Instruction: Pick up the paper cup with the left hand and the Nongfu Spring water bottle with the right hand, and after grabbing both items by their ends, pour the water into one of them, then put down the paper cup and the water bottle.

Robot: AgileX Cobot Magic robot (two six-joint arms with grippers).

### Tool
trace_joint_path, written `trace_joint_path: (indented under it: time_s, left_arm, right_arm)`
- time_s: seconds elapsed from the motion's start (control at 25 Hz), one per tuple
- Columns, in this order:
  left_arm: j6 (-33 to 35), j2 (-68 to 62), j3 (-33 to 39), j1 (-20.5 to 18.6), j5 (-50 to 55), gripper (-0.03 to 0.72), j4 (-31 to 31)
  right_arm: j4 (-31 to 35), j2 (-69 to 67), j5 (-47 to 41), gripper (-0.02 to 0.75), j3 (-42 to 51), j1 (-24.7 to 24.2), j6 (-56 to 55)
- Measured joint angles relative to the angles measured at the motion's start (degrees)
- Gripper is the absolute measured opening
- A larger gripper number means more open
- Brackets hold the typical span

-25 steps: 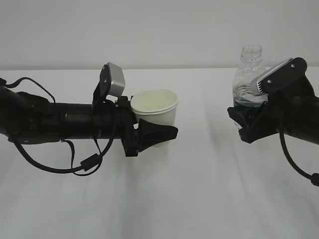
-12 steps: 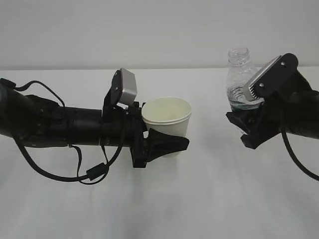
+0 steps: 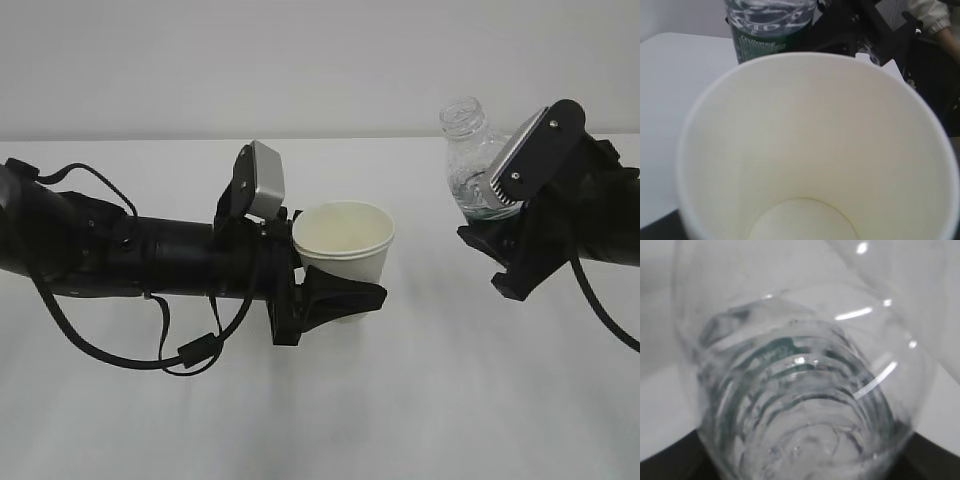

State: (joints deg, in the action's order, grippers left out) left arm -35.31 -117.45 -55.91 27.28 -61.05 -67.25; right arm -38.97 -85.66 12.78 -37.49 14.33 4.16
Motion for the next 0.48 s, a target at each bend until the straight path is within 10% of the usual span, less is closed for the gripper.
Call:
trace_joint_path:
  time_s: [0.48]
  left_arm:
    - [0.3, 0.0, -4.0, 1.5, 3.0, 0.452, -1.7]
  right_arm:
    - [-6.8, 1.4, -4.5, 0.490, -2.8, 0.0, 0.0]
